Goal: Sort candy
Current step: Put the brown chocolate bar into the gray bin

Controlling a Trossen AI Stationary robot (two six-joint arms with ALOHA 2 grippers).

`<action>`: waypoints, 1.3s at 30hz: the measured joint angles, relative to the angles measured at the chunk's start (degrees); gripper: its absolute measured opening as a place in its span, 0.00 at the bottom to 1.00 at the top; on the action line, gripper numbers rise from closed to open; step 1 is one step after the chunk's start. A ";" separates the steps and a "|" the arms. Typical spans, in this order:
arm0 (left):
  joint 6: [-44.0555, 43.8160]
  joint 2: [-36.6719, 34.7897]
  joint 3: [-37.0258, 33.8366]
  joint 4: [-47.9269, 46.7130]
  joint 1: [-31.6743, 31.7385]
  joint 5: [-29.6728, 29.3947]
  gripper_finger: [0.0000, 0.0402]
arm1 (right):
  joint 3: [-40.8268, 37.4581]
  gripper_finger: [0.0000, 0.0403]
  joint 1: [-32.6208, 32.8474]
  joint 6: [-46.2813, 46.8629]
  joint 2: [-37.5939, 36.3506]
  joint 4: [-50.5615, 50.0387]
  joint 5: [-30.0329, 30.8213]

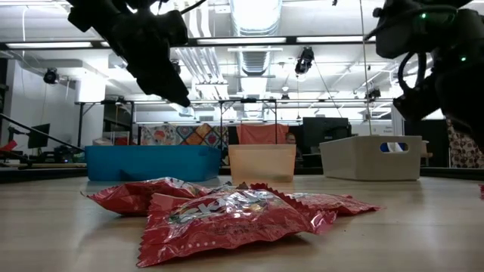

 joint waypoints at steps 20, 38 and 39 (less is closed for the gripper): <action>-0.22 0.02 -0.04 0.64 0.00 -0.11 0.43 | -0.71 0.04 -0.32 -2.31 3.24 0.65 0.18; -7.20 -0.46 2.88 -10.32 0.00 0.05 0.43 | 19.90 0.03 -14.82 -29.84 -1.59 -3.34 29.99; -7.73 -0.46 3.85 -11.66 -0.08 0.07 0.43 | 20.59 0.03 -16.34 -31.78 -1.30 -3.30 31.61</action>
